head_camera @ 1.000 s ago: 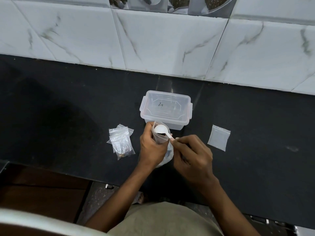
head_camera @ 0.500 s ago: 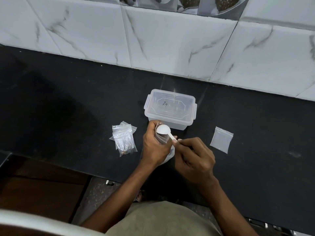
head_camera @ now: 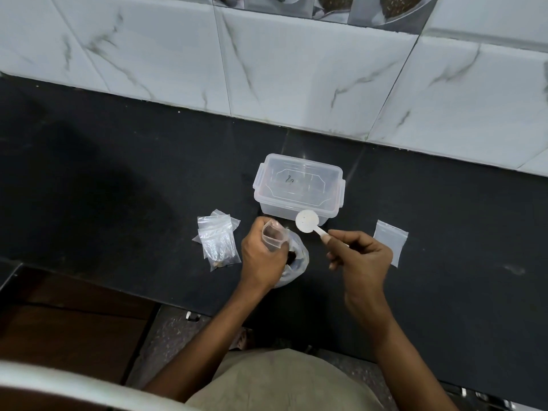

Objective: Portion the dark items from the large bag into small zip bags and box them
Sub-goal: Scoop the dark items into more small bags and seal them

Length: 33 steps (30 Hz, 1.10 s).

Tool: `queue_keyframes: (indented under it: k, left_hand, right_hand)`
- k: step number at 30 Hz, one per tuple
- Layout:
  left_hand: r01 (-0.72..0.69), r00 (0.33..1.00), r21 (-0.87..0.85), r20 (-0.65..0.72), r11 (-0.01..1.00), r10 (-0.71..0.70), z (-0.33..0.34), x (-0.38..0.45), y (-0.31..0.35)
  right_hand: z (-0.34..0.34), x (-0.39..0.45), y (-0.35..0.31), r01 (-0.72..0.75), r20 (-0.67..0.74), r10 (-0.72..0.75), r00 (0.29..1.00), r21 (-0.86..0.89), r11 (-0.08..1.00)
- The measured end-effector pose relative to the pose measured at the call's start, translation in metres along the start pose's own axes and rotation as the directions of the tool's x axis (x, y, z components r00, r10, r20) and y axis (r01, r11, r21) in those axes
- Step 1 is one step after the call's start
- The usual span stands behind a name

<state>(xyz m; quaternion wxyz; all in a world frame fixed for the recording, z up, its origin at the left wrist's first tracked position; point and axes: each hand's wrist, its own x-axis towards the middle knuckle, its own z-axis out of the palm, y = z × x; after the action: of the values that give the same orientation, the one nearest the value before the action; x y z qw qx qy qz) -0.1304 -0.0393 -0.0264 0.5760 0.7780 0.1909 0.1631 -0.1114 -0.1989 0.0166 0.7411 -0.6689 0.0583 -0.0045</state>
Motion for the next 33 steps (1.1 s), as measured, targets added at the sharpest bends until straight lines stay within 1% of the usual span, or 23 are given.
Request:
queue_keyframes:
  k: [1,2,4,5,8,10,14,16,18,22,28,30,33]
  left_hand:
    - [0.043,0.999,0.015,-0.025,0.999,-0.043,-0.004,-0.001,-0.001]
    - [0.103,0.993,0.033,-0.054,0.994,-0.101,-0.008,-0.002,-0.002]
    - [0.221,0.972,0.086,-0.105,0.971,-0.212,-0.015,-0.004,-0.007]
    - [0.271,0.960,0.136,-0.115,0.953,-0.256,-0.017,-0.005,-0.011]
    - [0.384,0.921,0.342,-0.082,0.858,-0.380,-0.017,-0.006,-0.023]
    - [0.464,0.873,0.405,-0.057,0.788,-0.485,-0.015,-0.008,-0.028]
    - [0.562,0.785,0.402,0.016,0.723,-0.619,-0.007,-0.009,-0.032]
    - [0.589,0.760,0.382,0.039,0.712,-0.649,-0.004,-0.007,-0.033]
    - [0.611,0.740,0.360,0.056,0.705,-0.670,-0.003,-0.004,-0.032]
    - [0.652,0.705,0.272,0.126,0.707,-0.698,0.003,0.003,-0.034]
    - [0.640,0.739,0.124,0.170,0.759,-0.651,0.010,0.005,-0.042]
    - [0.648,0.745,0.021,0.193,0.761,-0.639,0.011,0.006,-0.042]
    - [0.666,0.743,-0.120,0.203,0.736,-0.638,0.011,0.006,-0.043]
  right_hand:
    - [-0.005,0.002,0.004,0.047,0.015,-0.046,0.999,-0.092,0.995]
    - [-0.011,0.004,0.010,0.120,0.055,-0.110,0.992,-0.233,0.965]
    - [-0.018,0.006,0.023,0.273,0.173,-0.215,0.961,-0.487,0.830]
    - [-0.019,0.007,0.030,0.325,0.228,-0.236,0.945,-0.555,0.766]
    - [-0.017,0.009,0.047,0.411,0.355,-0.225,0.907,-0.640,0.649]
    - [-0.013,0.011,0.058,0.457,0.413,-0.216,0.885,-0.675,0.580]
    - [-0.002,0.012,0.072,0.529,0.494,-0.201,0.846,-0.734,0.425]
    - [0.001,0.012,0.075,0.560,0.525,-0.197,0.828,-0.749,0.355]
    - [0.004,0.012,0.075,0.575,0.542,-0.193,0.818,-0.758,0.309]
    - [0.007,0.009,0.071,0.568,0.545,-0.166,0.822,-0.766,0.300]
    - [0.010,0.006,0.075,0.536,0.523,-0.133,0.842,-0.782,0.318]
    - [0.009,0.006,0.078,0.525,0.513,-0.129,0.849,-0.787,0.325]
    - [0.009,0.005,0.079,0.506,0.499,-0.115,0.859,-0.790,0.347]
